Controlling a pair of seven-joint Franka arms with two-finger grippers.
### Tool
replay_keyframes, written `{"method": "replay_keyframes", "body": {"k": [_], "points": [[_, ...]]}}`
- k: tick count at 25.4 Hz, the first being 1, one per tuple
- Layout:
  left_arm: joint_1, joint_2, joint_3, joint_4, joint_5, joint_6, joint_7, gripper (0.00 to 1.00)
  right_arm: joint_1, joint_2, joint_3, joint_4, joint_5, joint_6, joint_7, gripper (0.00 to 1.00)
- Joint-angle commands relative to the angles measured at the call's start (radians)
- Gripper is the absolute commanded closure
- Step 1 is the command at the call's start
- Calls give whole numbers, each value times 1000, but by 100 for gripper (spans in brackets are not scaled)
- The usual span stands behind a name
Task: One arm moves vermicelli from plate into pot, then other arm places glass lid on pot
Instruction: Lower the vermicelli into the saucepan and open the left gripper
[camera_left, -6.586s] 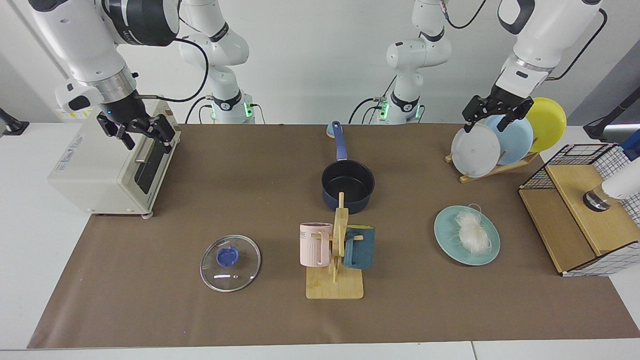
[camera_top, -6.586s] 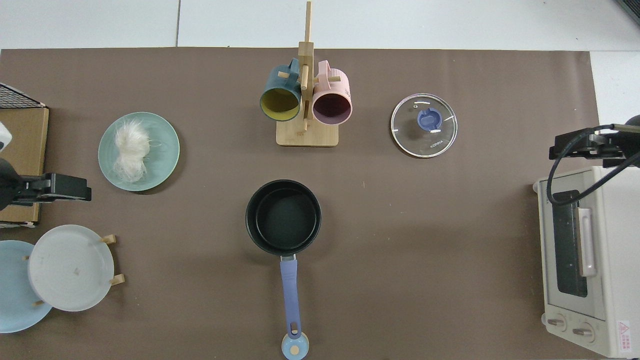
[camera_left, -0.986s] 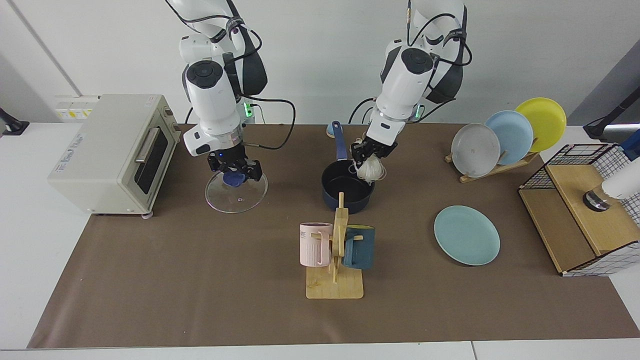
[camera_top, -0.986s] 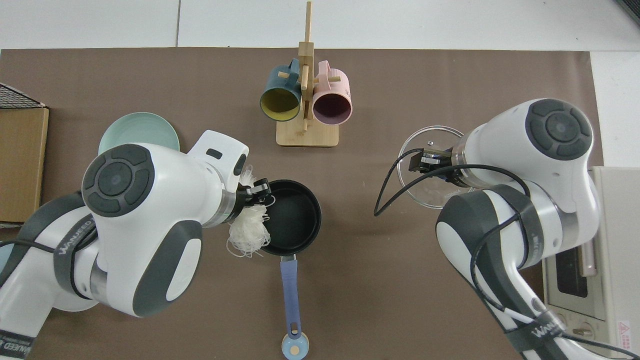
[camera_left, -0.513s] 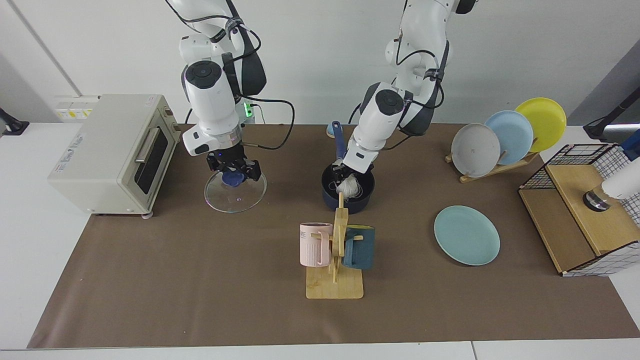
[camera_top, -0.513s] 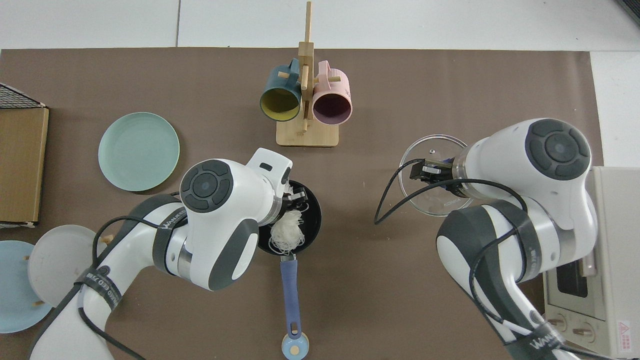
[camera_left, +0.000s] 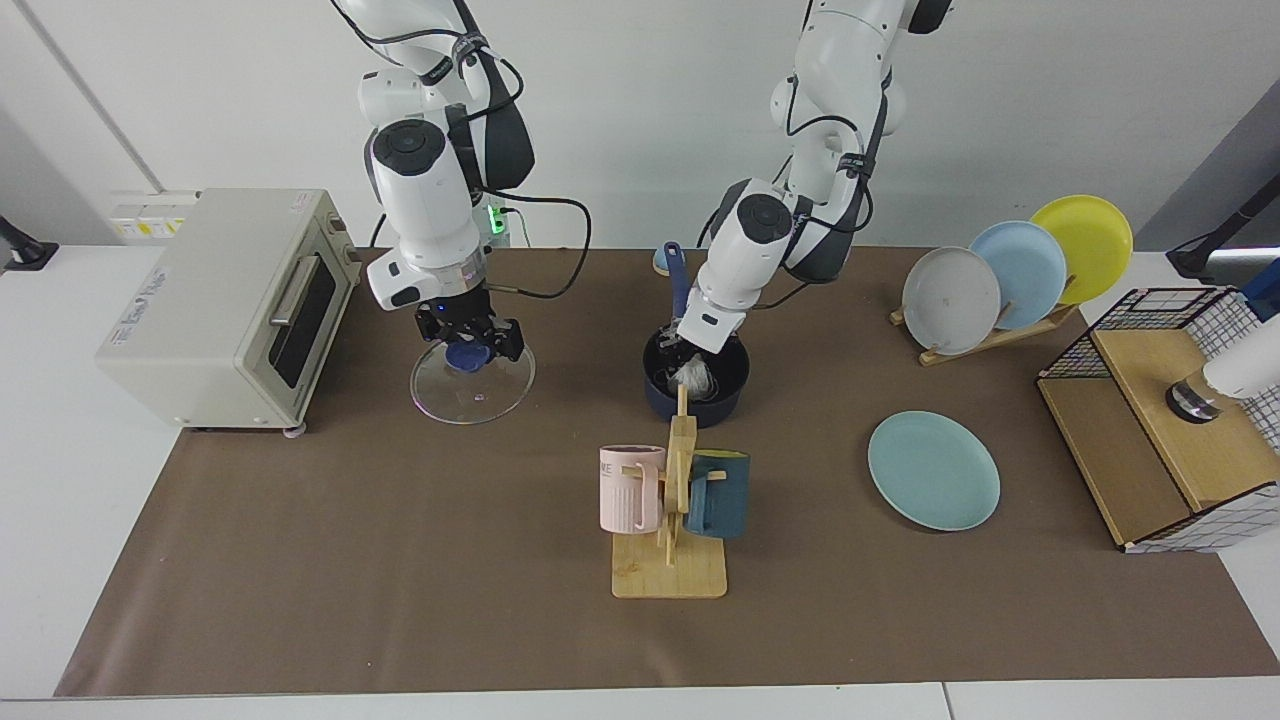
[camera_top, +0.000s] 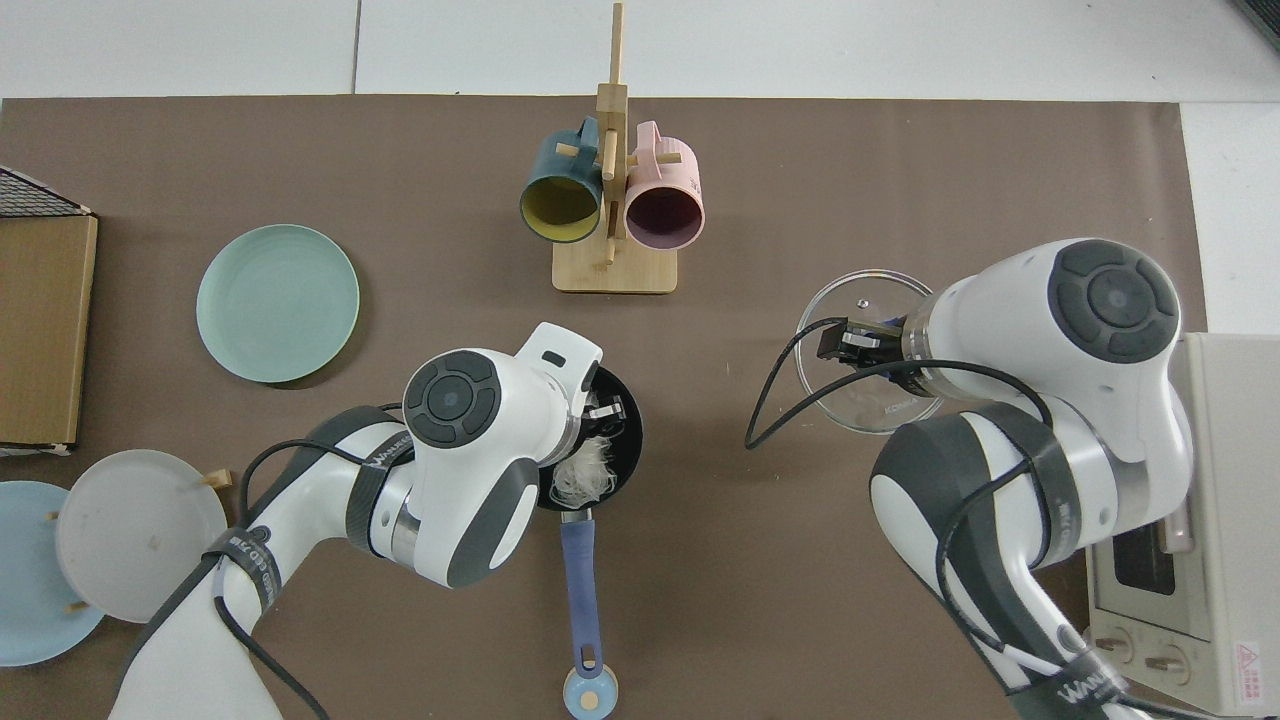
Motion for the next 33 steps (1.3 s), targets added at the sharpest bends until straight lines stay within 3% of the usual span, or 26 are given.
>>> {"method": "replay_keyframes", "body": {"k": [1, 3, 10, 17, 22, 28, 33], "points": [[-11, -5, 14, -29, 17, 34, 27, 45, -10, -32, 33, -29, 16, 24, 52, 100], [-10, -4, 14, -21, 17, 31, 29, 0, -10, -31, 36, -28, 16, 26, 58, 100], [9, 7, 37, 49, 37, 1, 23, 0, -9, -31, 57, -23, 16, 27, 100, 100], [61, -13, 39, 210, 39, -266, 27, 0, -7, -31, 91, -19, 16, 27, 159, 100], [88, -36, 39, 284, 40, -384, 29, 0, -7, -31, 131, -17, 16, 29, 227, 100], [165, -90, 43, 292, 91, -461, 127, 0, -1, -20, 179, 1, 12, 40, 343, 100], [274, -110, 45, 328, 99, -550, 300, 0, 16, 31, 231, 58, -13, 37, 487, 100]]}}
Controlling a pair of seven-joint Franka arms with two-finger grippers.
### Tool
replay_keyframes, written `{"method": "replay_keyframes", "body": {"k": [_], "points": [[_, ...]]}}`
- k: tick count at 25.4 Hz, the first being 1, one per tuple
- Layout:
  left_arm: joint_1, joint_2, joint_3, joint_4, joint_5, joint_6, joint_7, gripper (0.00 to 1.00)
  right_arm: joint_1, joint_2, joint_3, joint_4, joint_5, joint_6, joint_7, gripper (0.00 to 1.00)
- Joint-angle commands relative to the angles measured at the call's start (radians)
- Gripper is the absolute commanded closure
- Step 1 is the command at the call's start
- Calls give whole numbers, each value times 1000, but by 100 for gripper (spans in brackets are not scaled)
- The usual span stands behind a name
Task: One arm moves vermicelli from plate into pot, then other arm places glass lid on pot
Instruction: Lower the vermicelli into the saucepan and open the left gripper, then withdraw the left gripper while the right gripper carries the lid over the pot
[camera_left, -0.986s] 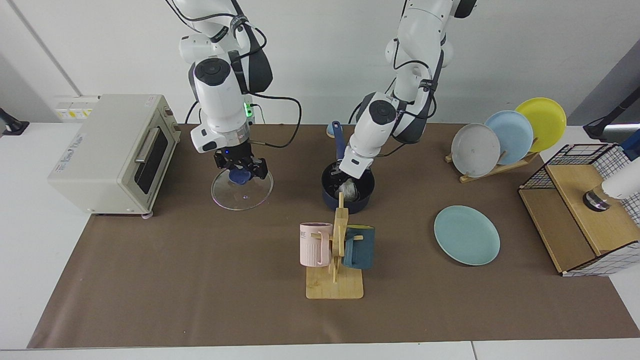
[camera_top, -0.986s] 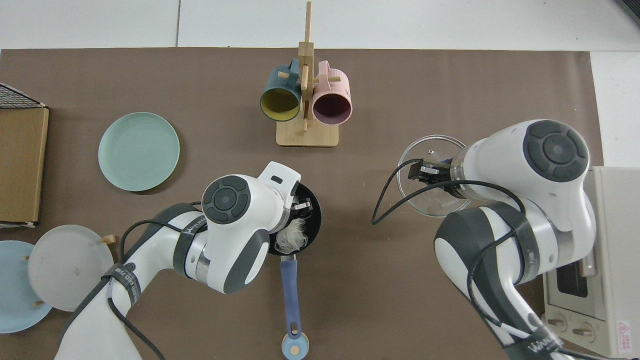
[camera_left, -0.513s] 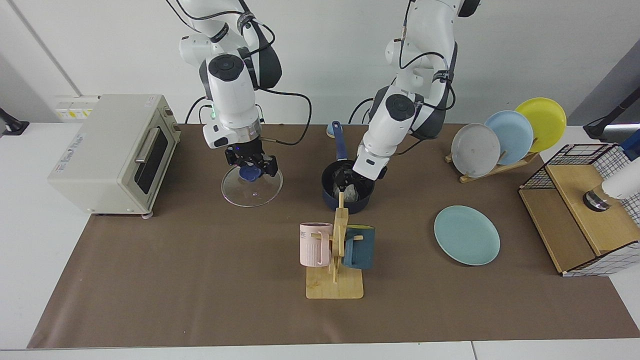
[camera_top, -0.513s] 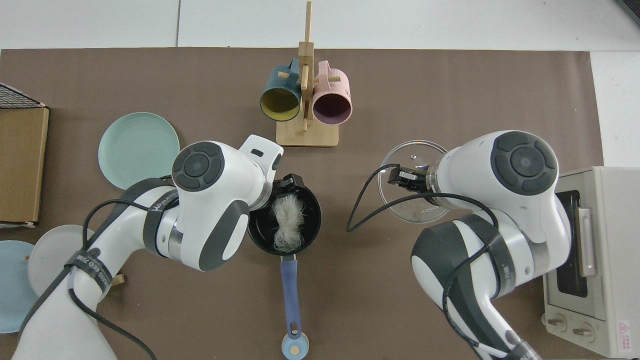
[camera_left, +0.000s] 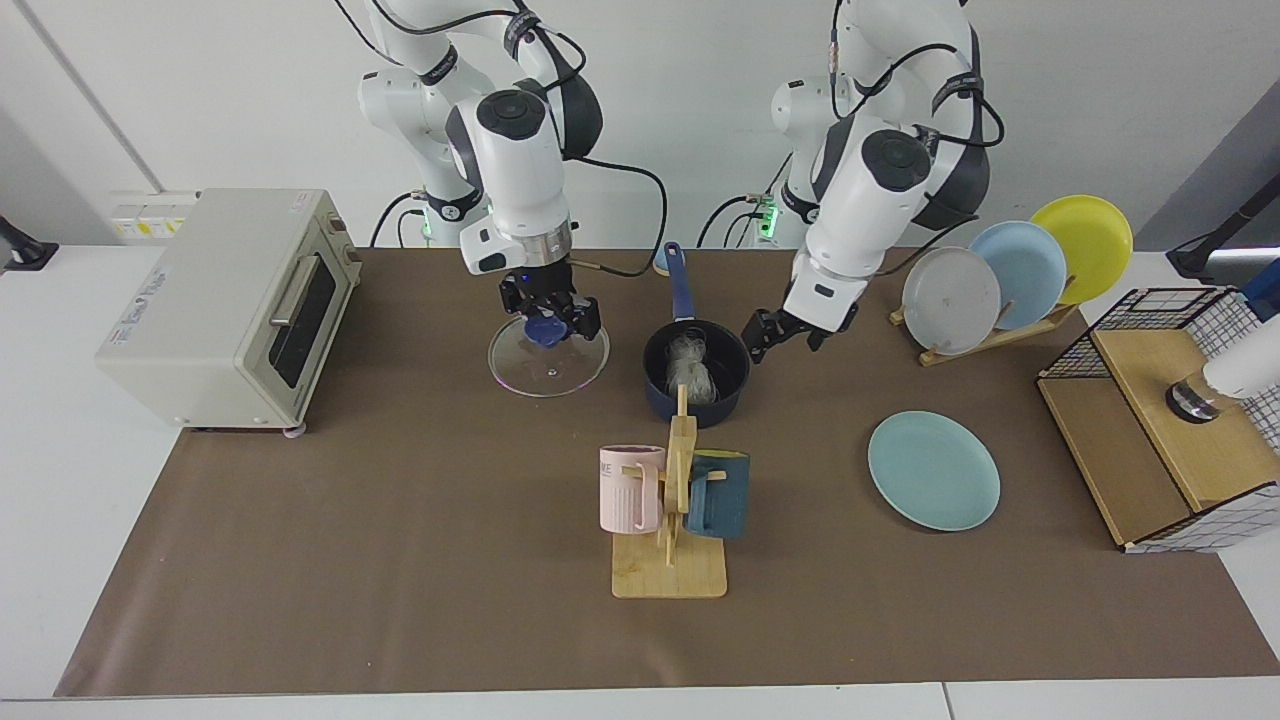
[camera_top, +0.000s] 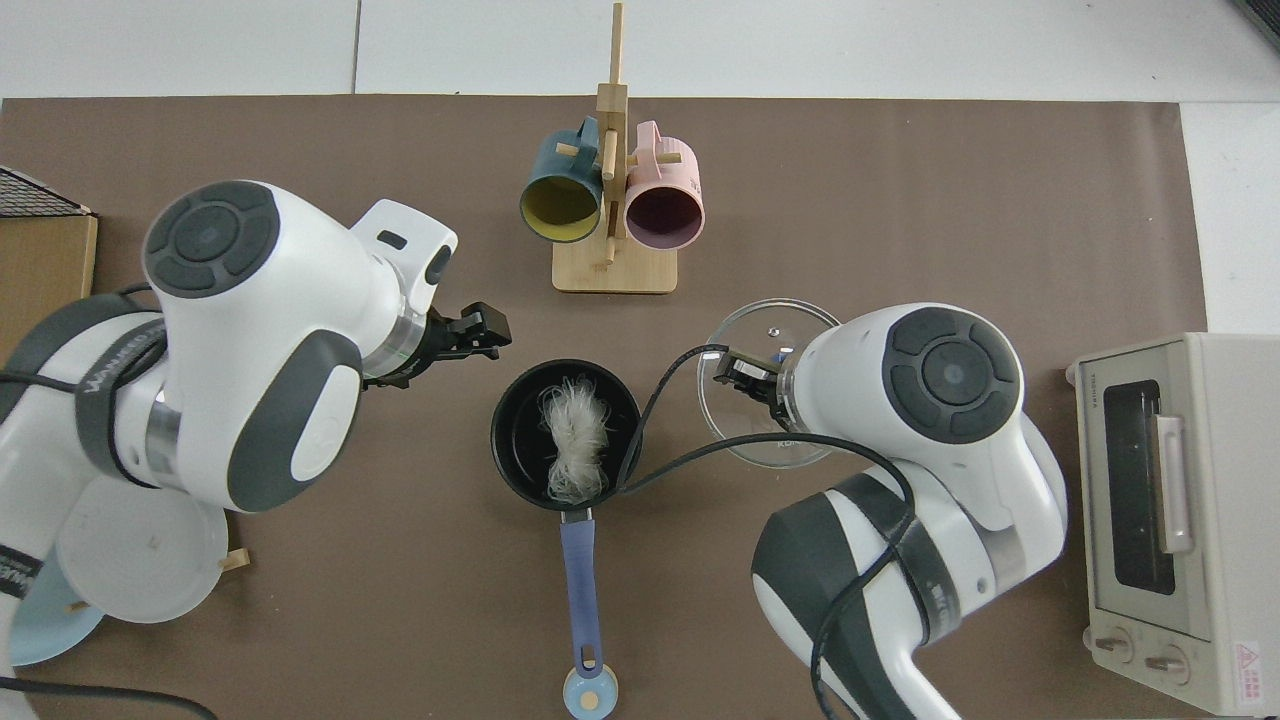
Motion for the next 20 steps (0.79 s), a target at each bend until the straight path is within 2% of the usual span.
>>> {"method": "replay_keyframes", "body": {"k": [1, 4, 8, 10, 17, 20], "points": [[116, -24, -6, 47, 19, -102, 163, 0, 20, 49, 51, 62, -29, 14, 166, 100], [168, -21, -9, 100, 38, -146, 221, 0, 44, 107, 72, 114, -112, 0, 294, 100], [248, -23, -7, 106, 55, -156, 329, 0, 47, 174, 157, 144, -195, -3, 449, 100], [274, -23, -7, 105, 55, -156, 392, 0, 49, 197, 172, 147, -221, -3, 500, 100], [285, -30, -10, 105, 55, -160, 450, 0, 115, 296, 188, 248, -272, -24, 640, 100], [286, -32, -12, 108, 55, -159, 447, 0, 161, 355, 188, 329, -316, -53, 710, 100]]}}
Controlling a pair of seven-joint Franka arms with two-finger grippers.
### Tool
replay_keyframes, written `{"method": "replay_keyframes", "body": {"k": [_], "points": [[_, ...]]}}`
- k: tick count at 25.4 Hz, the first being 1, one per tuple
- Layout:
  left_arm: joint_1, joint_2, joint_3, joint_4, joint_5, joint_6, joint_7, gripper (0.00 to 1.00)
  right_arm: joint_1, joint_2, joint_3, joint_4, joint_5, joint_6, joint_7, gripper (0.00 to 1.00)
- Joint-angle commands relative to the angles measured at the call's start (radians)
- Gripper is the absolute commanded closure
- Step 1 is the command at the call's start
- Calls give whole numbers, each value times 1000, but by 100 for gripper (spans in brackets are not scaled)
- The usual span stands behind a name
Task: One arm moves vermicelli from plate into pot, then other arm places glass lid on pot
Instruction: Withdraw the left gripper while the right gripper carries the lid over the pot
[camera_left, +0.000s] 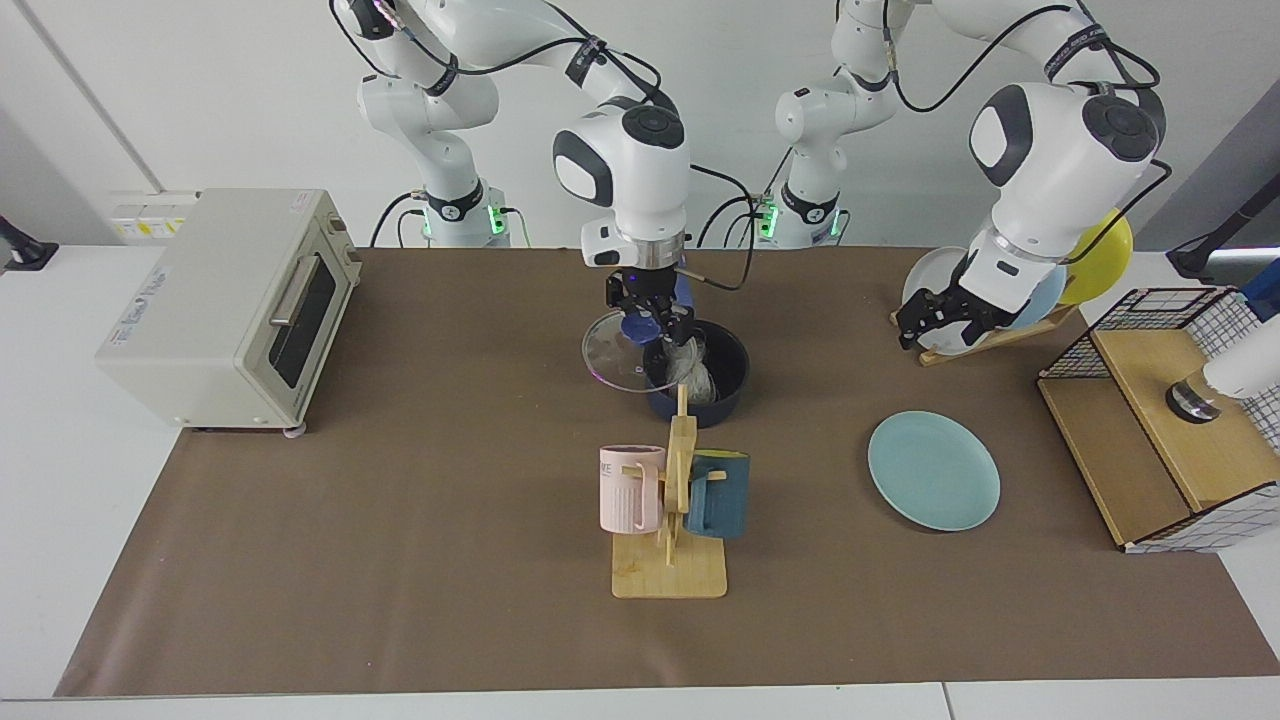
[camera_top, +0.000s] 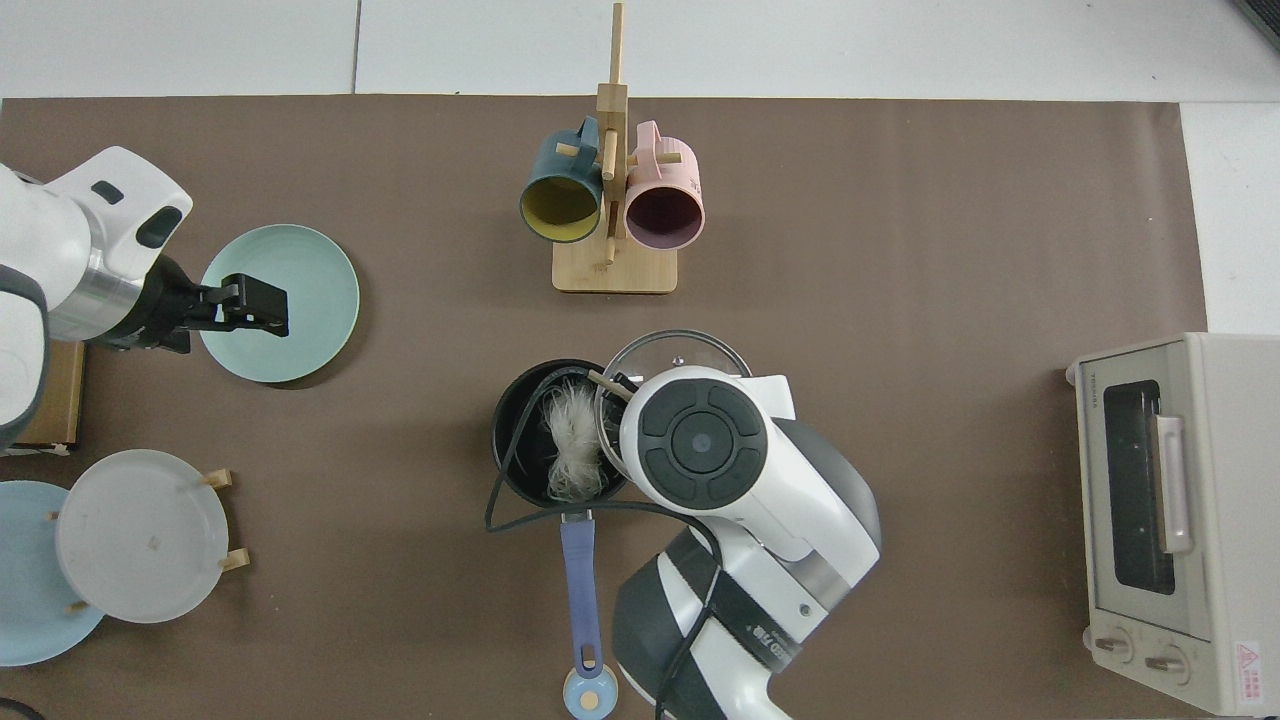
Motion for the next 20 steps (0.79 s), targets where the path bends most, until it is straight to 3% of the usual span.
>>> {"method": "replay_keyframes", "body": {"k": [1, 5, 20], "points": [[1, -10, -14, 14, 18, -21, 6, 0, 63, 123, 9, 166, -84, -69, 130, 100], [1, -36, -14, 17, 18, -20, 5, 0, 104, 186, 9, 241, -122, -100, 189, 100], [1, -51, -14, 32, 18, -20, 5, 0, 152, 251, 12, 272, -139, -83, 333, 100]]}}
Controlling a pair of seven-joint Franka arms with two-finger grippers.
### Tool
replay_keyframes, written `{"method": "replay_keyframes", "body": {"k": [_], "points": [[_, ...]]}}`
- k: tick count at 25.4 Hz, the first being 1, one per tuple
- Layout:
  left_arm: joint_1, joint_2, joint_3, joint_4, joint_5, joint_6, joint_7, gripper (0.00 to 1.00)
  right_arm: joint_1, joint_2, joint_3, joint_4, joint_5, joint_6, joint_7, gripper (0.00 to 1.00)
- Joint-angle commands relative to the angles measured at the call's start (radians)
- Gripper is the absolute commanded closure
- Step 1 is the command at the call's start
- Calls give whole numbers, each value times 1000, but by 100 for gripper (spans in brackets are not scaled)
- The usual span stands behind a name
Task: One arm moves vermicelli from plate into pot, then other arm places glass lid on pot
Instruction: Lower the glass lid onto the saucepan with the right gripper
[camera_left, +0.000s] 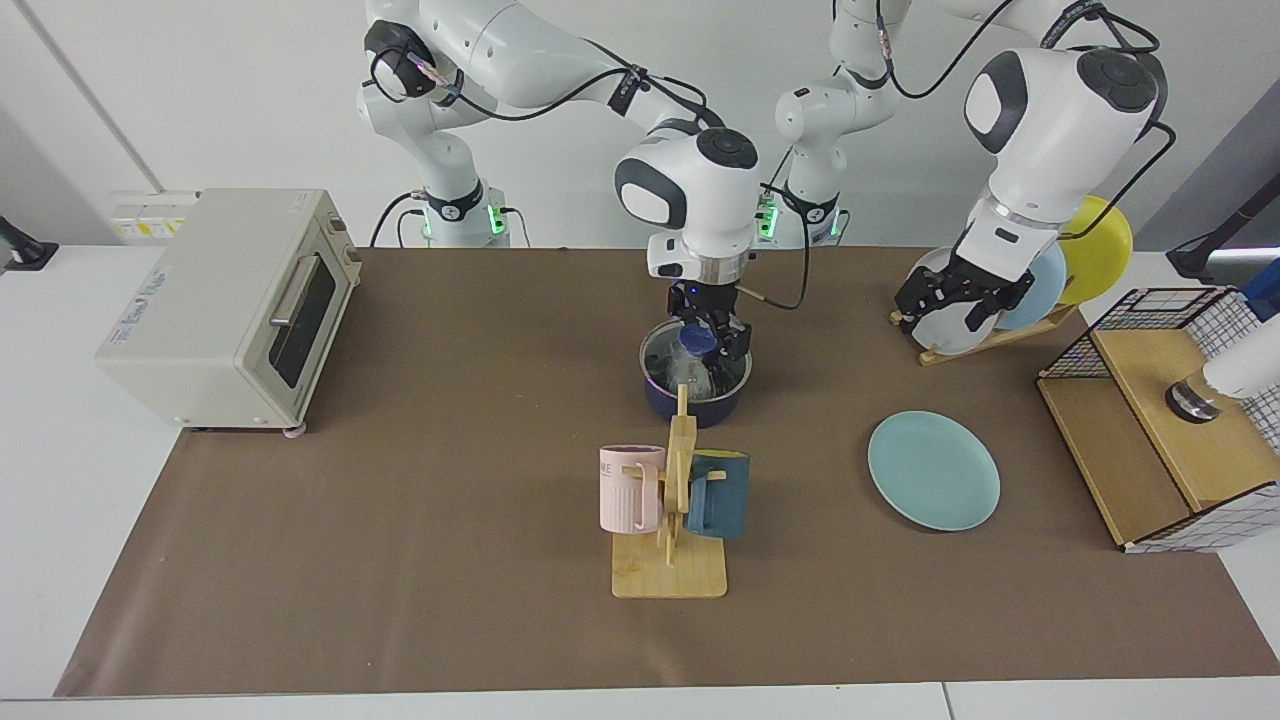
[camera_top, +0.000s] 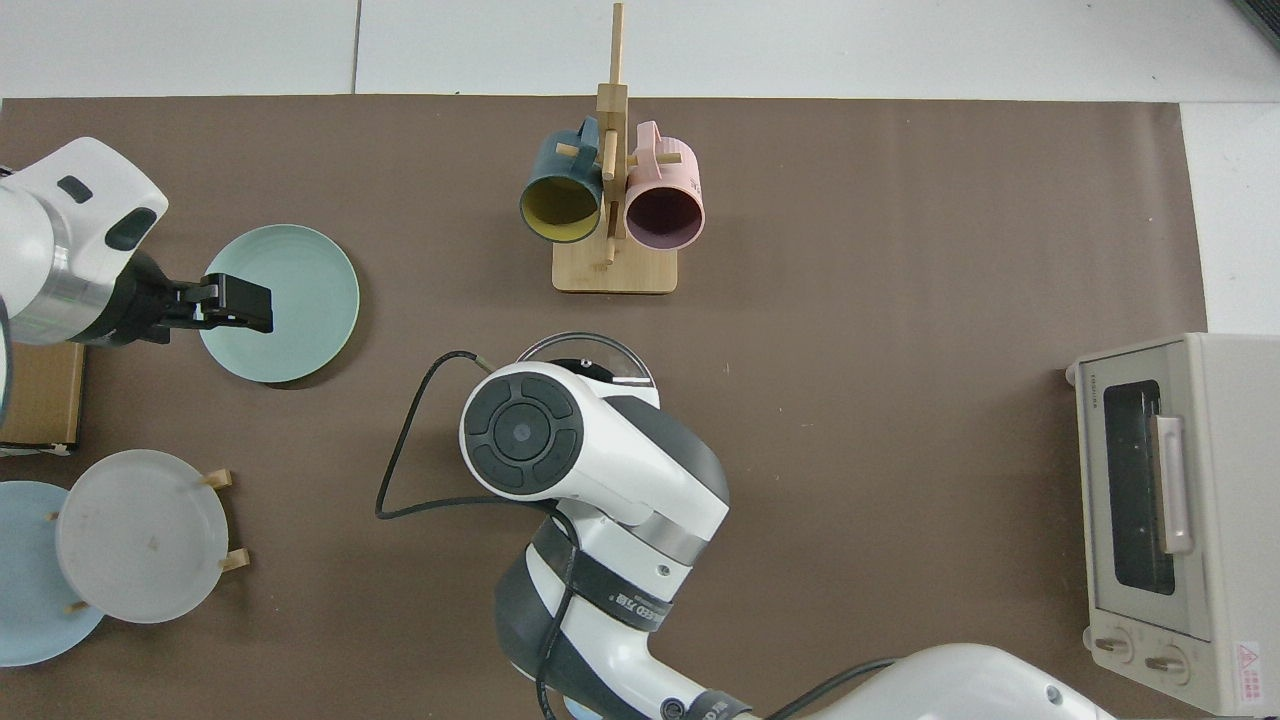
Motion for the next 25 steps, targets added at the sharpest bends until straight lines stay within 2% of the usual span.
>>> {"method": "replay_keyframes", "body": {"k": [1, 16, 19, 23, 25], "points": [[1, -5, 0, 16, 18, -19, 5, 0, 7, 30, 12, 31, -27, -16, 74, 100], [-43, -18, 37, 14, 18, -36, 5, 0, 5, 29, 21, -36, -31, 56, 153, 100], [-98, -25, 110, 14, 18, -45, 5, 0, 4, 29, 21, -39, -31, 56, 153, 100], [-219, -32, 256, 14, 18, -57, 5, 0, 1, 29, 21, -39, -24, 54, 151, 100], [-233, -35, 276, 14, 18, -57, 5, 0, -1, 29, 21, -39, -21, 53, 151, 100]]}}
